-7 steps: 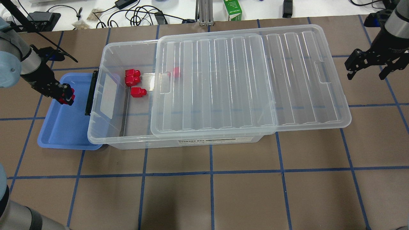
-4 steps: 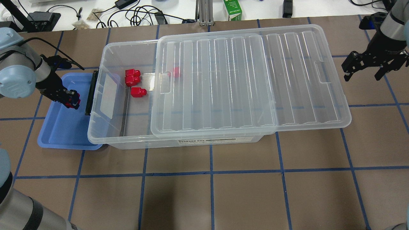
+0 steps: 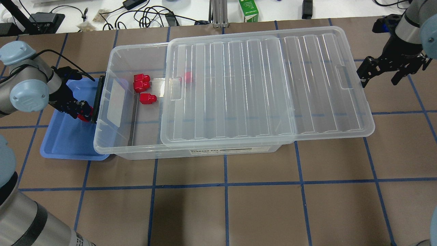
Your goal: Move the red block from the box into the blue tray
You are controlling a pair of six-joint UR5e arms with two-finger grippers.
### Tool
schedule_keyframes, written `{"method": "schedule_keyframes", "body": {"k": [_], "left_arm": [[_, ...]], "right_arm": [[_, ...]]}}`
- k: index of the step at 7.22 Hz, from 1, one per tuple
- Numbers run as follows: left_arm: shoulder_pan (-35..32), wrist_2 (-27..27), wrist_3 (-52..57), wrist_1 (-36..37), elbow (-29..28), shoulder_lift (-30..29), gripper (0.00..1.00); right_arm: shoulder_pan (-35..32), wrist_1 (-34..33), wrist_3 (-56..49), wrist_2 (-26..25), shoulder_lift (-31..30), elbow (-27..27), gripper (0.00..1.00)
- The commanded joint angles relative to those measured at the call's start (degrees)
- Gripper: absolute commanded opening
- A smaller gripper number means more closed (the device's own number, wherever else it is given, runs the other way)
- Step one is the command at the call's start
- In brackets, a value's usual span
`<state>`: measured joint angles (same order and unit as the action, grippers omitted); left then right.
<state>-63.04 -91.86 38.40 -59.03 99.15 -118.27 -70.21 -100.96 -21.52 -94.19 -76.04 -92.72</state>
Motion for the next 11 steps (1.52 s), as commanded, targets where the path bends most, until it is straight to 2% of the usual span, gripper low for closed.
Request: {"method": "schedule_keyframes", "body": {"k": [1,3,5,8,11], "left_arm": [[-0.16,-0.51,-0.17,-1.95,-1.06,1.53,1.0],[-0.59,-1.39,-0.34,-11.85,-3.07,7.4,1.0],[-2.61,-0.52,-5.34,-17.76,-5.62,13.74,1.0],[-9.72,-1.04,-8.78,-18.84,-5.81,19.72,1.0],[-18.68,-1.22,-20.26,-20.07,-5.81,23.77,1.0]], "right_arm": [[-1.06,-0.12,-0.02,0.67,0.01,0.0,1.0],[-3.08,-0.21,0.42,0.77,-0.07,0.09,1.0],[-4.14,-0.21,1.56,0.77,-0.07,0.0,1.0],[-7.65,-1.17,4.99,0.85,0.1,0.0,1.0],[-11.95,-1.61,10.69,0.85,0.1,0.09,1.0]]}}
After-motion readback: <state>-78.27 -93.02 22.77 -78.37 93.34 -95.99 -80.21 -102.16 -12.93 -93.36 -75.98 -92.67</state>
